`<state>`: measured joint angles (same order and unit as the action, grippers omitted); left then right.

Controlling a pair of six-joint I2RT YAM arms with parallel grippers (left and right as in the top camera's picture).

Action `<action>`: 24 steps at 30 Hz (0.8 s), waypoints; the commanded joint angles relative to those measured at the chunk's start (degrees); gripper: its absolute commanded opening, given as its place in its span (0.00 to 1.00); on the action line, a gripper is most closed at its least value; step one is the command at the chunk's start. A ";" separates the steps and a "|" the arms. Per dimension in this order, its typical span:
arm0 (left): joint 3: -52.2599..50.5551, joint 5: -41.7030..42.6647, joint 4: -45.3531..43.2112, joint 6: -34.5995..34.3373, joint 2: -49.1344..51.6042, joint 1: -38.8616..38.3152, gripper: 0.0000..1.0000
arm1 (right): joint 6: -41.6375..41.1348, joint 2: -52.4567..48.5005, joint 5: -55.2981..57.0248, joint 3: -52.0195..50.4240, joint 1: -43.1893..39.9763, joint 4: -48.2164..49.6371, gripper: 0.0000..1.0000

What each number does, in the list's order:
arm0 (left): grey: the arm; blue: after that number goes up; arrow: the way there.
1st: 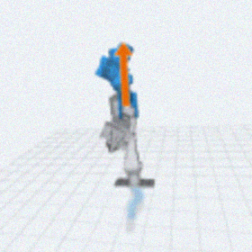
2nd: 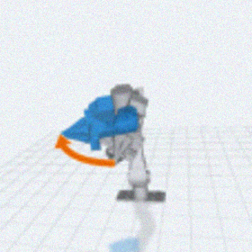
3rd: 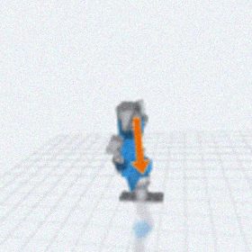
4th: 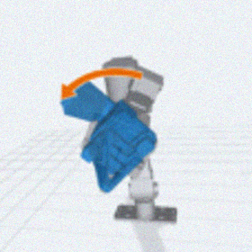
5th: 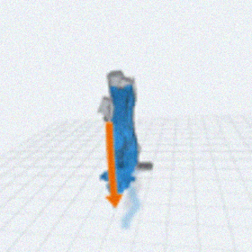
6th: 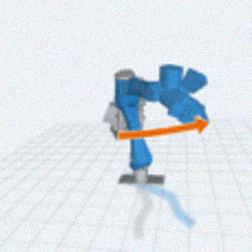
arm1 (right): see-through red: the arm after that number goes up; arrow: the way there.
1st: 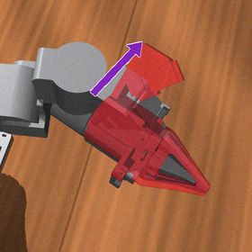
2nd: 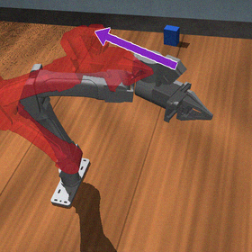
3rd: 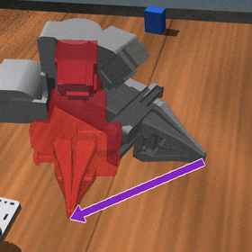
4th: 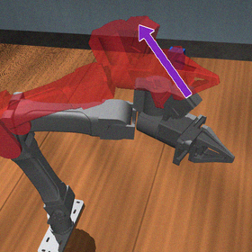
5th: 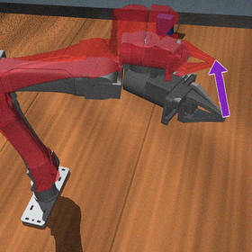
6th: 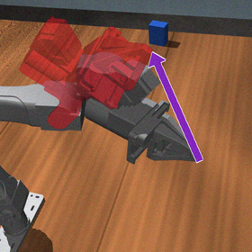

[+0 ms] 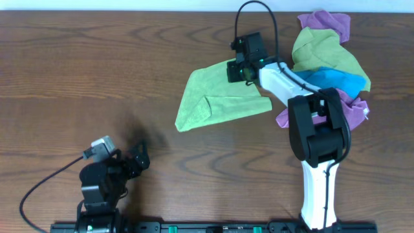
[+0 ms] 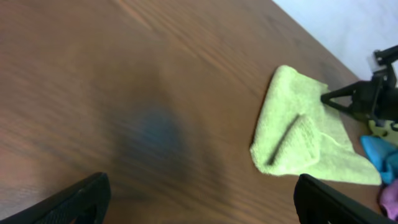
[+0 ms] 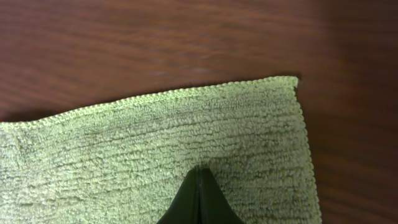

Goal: Fold the cloth
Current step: 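Reach the left gripper to the green cloth's near-left corner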

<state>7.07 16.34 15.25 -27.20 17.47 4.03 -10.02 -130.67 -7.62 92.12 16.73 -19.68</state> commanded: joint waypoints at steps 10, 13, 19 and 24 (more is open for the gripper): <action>1.16 12.63 -22.56 2.71 26.56 -3.15 0.96 | -0.61 1.84 -3.80 6.78 -2.08 -6.47 0.46; 4.52 10.10 -22.75 5.16 29.42 -8.00 0.96 | 0.94 5.90 -3.76 8.72 -2.08 -10.14 0.49; 14.67 -1.88 -18.23 8.92 35.85 -20.39 0.96 | 4.00 17.62 2.40 9.51 -2.08 -19.50 0.48; 24.81 -9.97 -12.85 12.96 45.38 -30.03 0.96 | 5.88 28.33 7.34 9.51 -2.32 -29.20 0.47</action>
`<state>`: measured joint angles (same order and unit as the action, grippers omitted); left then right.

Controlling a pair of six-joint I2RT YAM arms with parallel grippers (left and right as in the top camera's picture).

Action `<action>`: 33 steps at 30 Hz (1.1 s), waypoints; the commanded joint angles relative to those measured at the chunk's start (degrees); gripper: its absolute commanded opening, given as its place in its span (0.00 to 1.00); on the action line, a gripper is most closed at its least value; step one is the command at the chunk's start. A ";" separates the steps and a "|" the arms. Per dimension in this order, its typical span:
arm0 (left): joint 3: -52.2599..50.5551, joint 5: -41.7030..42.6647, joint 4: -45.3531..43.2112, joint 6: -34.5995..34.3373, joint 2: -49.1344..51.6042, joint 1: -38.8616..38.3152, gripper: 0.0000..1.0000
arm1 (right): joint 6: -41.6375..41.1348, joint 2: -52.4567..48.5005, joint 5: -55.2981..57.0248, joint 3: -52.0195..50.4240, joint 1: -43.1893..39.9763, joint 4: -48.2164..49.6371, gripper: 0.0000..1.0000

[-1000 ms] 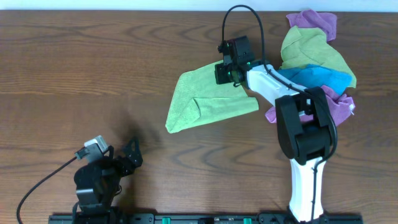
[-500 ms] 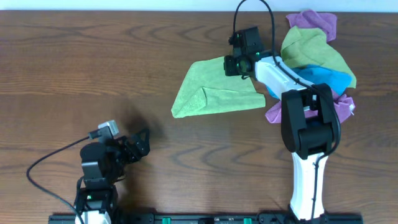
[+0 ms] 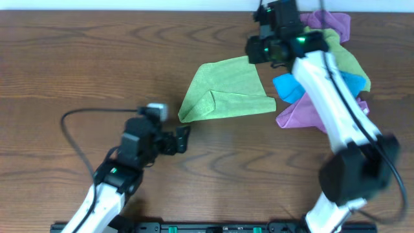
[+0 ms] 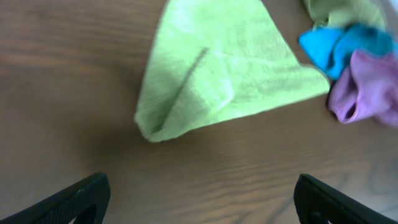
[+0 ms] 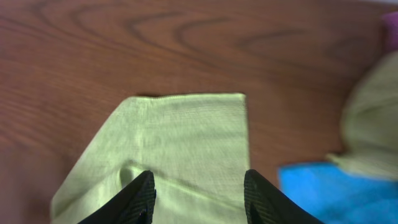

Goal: Fold the cloth
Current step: 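Reach the left gripper to the green cloth's near-left corner, then grasp the folded-over corner of the green cloth with the left gripper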

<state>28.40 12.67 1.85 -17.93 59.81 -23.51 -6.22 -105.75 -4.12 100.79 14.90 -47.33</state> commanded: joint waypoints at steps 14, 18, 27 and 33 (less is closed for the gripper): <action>30.67 -18.49 12.44 12.07 38.27 -12.92 0.96 | 1.66 22.45 4.13 0.83 -2.62 -13.92 0.50; 31.98 -18.40 12.20 11.50 39.45 -13.07 0.96 | 1.64 22.88 4.15 0.83 -2.60 -16.24 0.50; 31.98 -16.39 2.75 11.74 40.30 -13.07 0.96 | 1.62 22.86 4.39 0.81 -2.60 -18.01 0.49; 31.98 -18.08 3.32 11.47 46.07 -13.09 1.00 | 1.62 22.86 5.66 0.81 -2.60 -18.25 0.48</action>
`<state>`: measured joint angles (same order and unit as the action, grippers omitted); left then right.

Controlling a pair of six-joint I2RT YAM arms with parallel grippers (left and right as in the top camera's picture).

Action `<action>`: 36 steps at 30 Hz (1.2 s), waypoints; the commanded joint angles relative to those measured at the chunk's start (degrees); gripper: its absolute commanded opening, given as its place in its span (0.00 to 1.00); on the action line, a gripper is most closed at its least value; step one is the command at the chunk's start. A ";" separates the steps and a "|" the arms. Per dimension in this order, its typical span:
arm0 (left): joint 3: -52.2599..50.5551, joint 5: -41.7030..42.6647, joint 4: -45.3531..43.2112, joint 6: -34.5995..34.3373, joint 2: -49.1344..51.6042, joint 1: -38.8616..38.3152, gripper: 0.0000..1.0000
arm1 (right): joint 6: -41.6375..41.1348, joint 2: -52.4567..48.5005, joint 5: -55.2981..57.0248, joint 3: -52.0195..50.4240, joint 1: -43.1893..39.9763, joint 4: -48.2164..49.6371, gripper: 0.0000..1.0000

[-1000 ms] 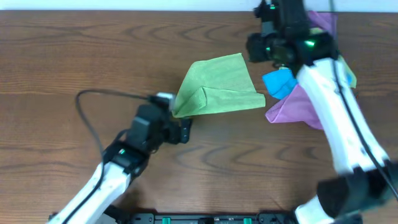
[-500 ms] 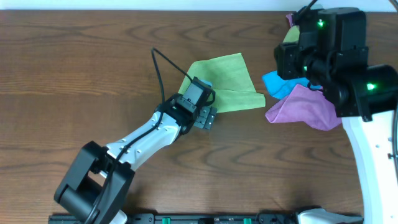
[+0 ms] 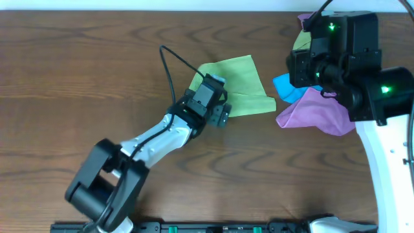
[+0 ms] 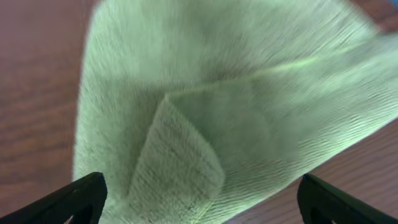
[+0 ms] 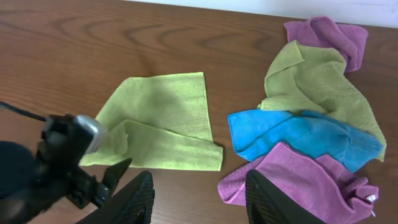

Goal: Fold the cloth
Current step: 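Grasp the folded-over corner of the green cloth with the left gripper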

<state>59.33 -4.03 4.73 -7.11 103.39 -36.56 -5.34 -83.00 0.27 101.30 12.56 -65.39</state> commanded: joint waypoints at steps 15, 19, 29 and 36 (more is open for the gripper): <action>1.11 -3.30 -1.42 0.28 4.44 0.24 0.82 | 0.72 0.11 1.25 0.26 -0.26 -2.43 0.42; 1.11 -5.62 -1.66 0.28 4.46 0.33 0.71 | 0.72 0.11 1.25 0.26 -0.26 -2.75 0.40; 1.11 -5.62 -1.62 0.26 4.46 1.62 0.49 | 0.70 0.11 1.25 0.26 -0.26 -2.99 0.37; 1.27 -5.57 -1.60 0.24 4.37 1.66 0.52 | 0.70 -0.11 1.25 0.24 -0.26 -2.99 0.37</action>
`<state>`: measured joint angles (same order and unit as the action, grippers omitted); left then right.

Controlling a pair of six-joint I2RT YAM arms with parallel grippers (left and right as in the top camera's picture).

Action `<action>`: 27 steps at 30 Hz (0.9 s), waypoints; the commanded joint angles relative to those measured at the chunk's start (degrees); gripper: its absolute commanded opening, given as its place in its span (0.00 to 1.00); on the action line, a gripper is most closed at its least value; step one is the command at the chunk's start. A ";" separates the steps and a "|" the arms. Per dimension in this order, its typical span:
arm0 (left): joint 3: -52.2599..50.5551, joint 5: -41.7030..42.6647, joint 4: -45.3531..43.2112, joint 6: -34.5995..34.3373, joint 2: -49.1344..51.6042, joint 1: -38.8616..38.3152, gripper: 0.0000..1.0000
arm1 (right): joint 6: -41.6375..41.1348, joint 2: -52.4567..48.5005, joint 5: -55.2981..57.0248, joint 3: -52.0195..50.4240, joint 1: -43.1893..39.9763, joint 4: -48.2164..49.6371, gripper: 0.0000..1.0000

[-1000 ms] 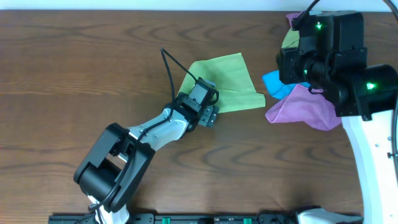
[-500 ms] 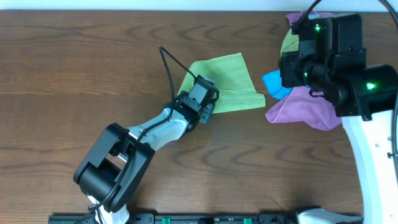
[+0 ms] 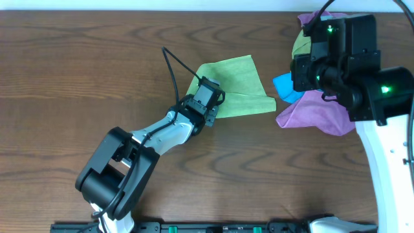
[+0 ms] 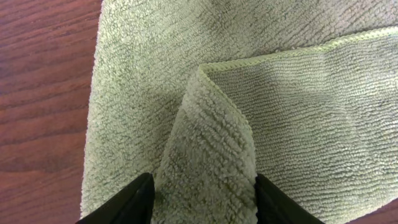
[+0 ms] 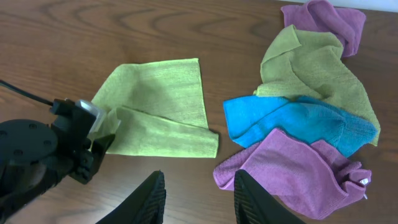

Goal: Fold the cloth
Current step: 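Grasp the folded-over corner of the green cloth with the left gripper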

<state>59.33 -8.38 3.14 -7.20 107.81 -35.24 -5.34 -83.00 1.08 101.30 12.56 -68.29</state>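
Observation:
The lime-green cloth (image 3: 234,83) lies flat on the wooden table (image 3: 77,77), its near-left corner turned over into a thick flap (image 4: 214,155). My left gripper (image 4: 200,200) is down on that corner, open, one finger (image 4: 134,202) on each side of the flap and close against it. In the overhead view the left gripper (image 3: 208,109) covers the cloth's lower-left edge. My right gripper (image 5: 199,199) hangs high above the table, open and with nothing in it; below it lie the green cloth (image 5: 158,102) and the left arm's gripper (image 5: 68,152).
A loose pile of other cloths lies to the right of the green one: a blue one (image 5: 298,121), a purple one (image 5: 305,174), an olive one (image 5: 317,68) and another purple one (image 5: 323,15) at the back. The left arm's cable (image 3: 174,65) loops over the table.
The left gripper's fingers, spread wide over the cloth before, now stand much closer together on either side of the folded flap. The right gripper has shifted only slightly, still high above.
At first the right gripper was shut on the green cloth's far part while the left arm rested at the near-left. Then the right gripper was open and off the cloth, the left nearer. Then the right arm was high, the left over the flap, now astride it.

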 commanded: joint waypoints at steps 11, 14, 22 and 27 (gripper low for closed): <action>1.27 -0.98 0.09 0.28 -2.99 0.33 0.32 | 0.68 -0.26 0.42 0.20 -0.26 -0.07 0.32; 1.27 -0.96 1.16 -0.83 -2.99 0.33 0.25 | 0.68 -0.26 0.44 0.20 -0.26 -0.09 0.32; 1.27 10.32 6.73 -2.71 -3.04 0.28 0.06 | 0.72 -0.26 1.16 0.20 -0.26 0.00 0.29; 1.27 23.08 10.80 -3.74 -4.24 0.28 0.06 | 0.74 -0.26 2.58 0.20 -0.26 -0.02 0.29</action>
<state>59.44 5.72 12.93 -9.56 105.86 -35.24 -5.34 -83.02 2.24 101.30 12.56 -68.27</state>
